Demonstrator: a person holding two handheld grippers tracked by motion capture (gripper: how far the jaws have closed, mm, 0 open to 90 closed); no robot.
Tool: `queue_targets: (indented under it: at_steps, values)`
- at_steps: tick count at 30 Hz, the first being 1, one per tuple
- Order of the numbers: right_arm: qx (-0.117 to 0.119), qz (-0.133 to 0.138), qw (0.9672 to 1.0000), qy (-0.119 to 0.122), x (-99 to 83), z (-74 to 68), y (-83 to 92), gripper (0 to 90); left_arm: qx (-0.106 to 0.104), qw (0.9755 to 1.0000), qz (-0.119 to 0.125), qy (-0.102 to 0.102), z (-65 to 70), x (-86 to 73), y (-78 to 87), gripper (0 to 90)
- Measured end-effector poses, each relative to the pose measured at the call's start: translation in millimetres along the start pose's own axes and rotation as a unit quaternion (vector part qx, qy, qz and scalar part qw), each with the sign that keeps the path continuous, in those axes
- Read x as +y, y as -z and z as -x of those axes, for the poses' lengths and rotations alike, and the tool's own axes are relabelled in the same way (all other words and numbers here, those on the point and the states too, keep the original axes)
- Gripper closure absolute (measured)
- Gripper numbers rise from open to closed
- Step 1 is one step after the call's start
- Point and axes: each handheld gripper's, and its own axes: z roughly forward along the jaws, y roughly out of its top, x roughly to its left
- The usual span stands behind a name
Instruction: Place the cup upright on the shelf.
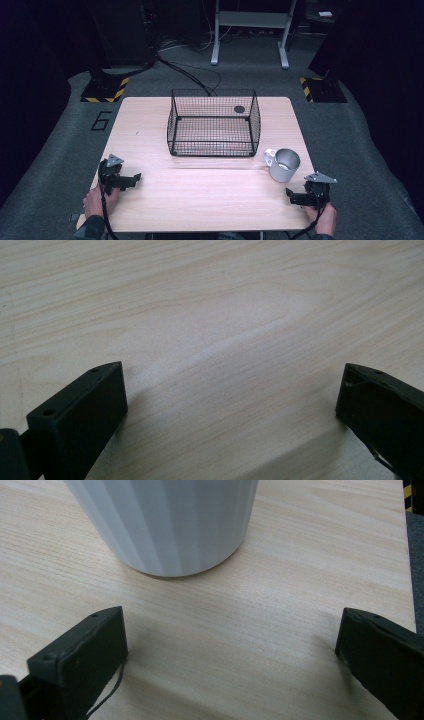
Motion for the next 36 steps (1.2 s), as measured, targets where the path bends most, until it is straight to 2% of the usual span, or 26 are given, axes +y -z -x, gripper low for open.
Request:
queue_targets:
  at_steps: [16, 19, 25, 28, 30, 32, 36]
  values:
    - [0.001, 0.000, 1.0000, 0.001, 0.0, 0.3, -0.1, 0.0, 0.000, 1.0000, -0.002, -0.003, -0.5, 0.1, 0.2, 0.1]
    - [-0.005, 0.000, 1.0000, -0.007, 0.0, -0.2, 0.2, 0.0, -0.001, 1.0000, -0.004, -0.004, -0.7, 0.2, 0.4, 0.1]
    - [-0.007, -0.014, 0.9999, -0.007, 2.7, -0.5, 0.5, 0.0, -0.001, 1.0000, -0.003, -0.004, -0.7, 0.2, 0.4, 0.1]
    - [0.000, -0.021, 0.9998, -0.007, 5.3, -0.2, -0.1, 0.0, -0.001, 1.0000, -0.005, -0.003, -0.6, 0.1, 0.6, 0.1]
    - [0.010, -0.022, 0.9996, -0.014, 6.3, 0.0, 0.5, 0.0, -0.001, 1.0000, -0.005, -0.003, -0.6, 0.2, 0.7, 0.1]
    - [0.018, -0.022, 0.9994, -0.021, 7.4, -1.3, 1.1, 0.0, -0.001, 1.0000, -0.004, -0.004, -0.7, 0.2, 0.4, 0.1]
    - [0.026, -0.016, 0.9994, -0.019, 11.6, -4.1, 4.8, 0.0, -0.001, 1.0000, -0.003, -0.003, -0.6, 0.2, 0.4, 0.1]
